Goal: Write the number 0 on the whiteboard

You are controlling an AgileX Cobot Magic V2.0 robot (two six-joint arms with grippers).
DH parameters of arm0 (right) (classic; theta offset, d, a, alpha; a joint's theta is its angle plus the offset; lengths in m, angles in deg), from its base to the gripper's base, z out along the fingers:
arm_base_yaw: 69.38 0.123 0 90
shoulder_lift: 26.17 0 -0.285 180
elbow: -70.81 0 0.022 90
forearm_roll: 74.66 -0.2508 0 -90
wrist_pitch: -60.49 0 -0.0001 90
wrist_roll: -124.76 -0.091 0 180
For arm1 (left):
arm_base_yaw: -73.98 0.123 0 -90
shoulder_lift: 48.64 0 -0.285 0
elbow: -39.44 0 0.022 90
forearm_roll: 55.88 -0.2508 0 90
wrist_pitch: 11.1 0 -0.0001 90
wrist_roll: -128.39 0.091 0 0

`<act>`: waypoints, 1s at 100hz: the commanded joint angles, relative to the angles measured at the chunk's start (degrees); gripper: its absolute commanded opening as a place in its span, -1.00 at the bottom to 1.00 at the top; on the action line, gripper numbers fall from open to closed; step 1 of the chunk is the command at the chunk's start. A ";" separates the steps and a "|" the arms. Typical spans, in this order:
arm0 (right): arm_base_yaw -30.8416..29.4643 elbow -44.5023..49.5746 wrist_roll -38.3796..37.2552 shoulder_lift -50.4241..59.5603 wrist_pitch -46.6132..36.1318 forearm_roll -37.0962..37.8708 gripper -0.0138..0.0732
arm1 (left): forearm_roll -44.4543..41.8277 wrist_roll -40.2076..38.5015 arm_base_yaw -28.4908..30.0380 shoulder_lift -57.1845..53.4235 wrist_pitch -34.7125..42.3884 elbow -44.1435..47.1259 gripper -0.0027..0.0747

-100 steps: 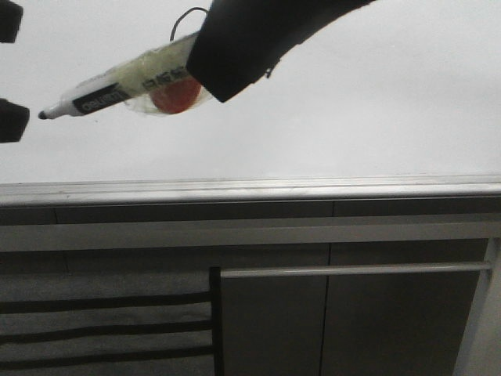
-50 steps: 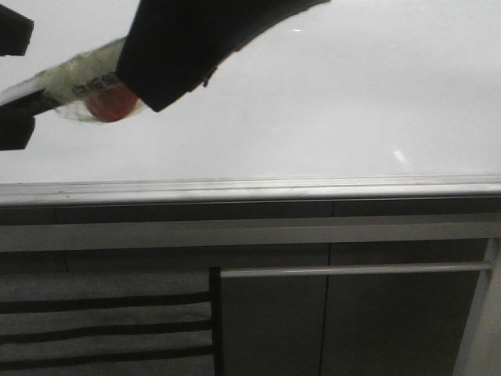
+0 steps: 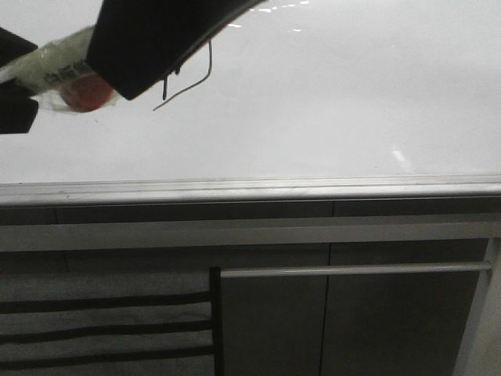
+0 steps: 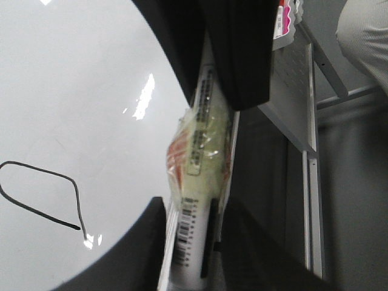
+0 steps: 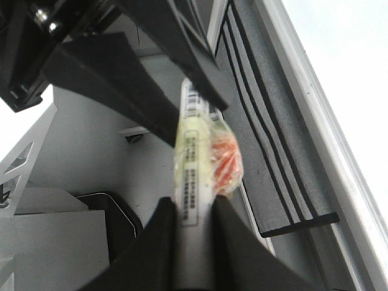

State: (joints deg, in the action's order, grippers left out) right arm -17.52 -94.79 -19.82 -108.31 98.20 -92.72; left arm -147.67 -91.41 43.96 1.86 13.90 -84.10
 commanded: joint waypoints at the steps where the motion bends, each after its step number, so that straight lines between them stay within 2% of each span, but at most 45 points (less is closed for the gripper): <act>1: 0.06 -1.98 0.07 1.23 -2.46 -0.96 -0.84 | 1.41 -0.29 -0.06 0.18 0.42 -1.79 -0.81; 6: 0.06 -1.98 0.07 1.23 -2.42 -1.17 -0.84 | 1.41 -0.29 -0.06 0.18 0.29 -1.79 -0.98; 61: 0.06 -1.98 0.07 1.23 -2.59 -4.09 -0.81 | 1.41 -0.39 -0.06 0.18 -0.09 -1.79 -0.98; 66: 0.06 -1.98 0.07 1.23 -2.48 -4.09 -0.69 | 1.41 -0.50 -0.06 0.18 -0.13 -1.79 -0.98; 70: 0.06 -1.98 0.07 1.23 -2.07 -3.97 -0.51 | 1.41 -1.00 -0.06 0.18 -0.23 -1.79 -0.98; 83: 0.06 -1.98 0.07 1.23 -2.64 -3.97 0.37 | 1.41 -1.97 -0.06 0.18 -1.29 -1.79 -0.98; 88: 0.06 -1.98 0.07 1.48 -3.55 -3.84 0.61 | 1.41 -1.97 -0.06 0.18 -1.69 -1.79 -0.98; 92: 0.06 -1.98 0.07 1.57 -4.71 -3.43 0.71 | 1.41 -3.23 -0.06 0.18 -2.48 -1.79 -0.98; 100: 0.06 -1.98 0.07 2.83 -8.07 -2.06 0.72 | 1.68 -11.67 -0.06 1.24 -6.90 -1.79 -0.98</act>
State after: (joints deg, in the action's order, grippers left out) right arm -17.52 -94.79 -19.82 -108.16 96.30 -95.10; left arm -148.81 -95.67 43.96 2.33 10.90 -84.10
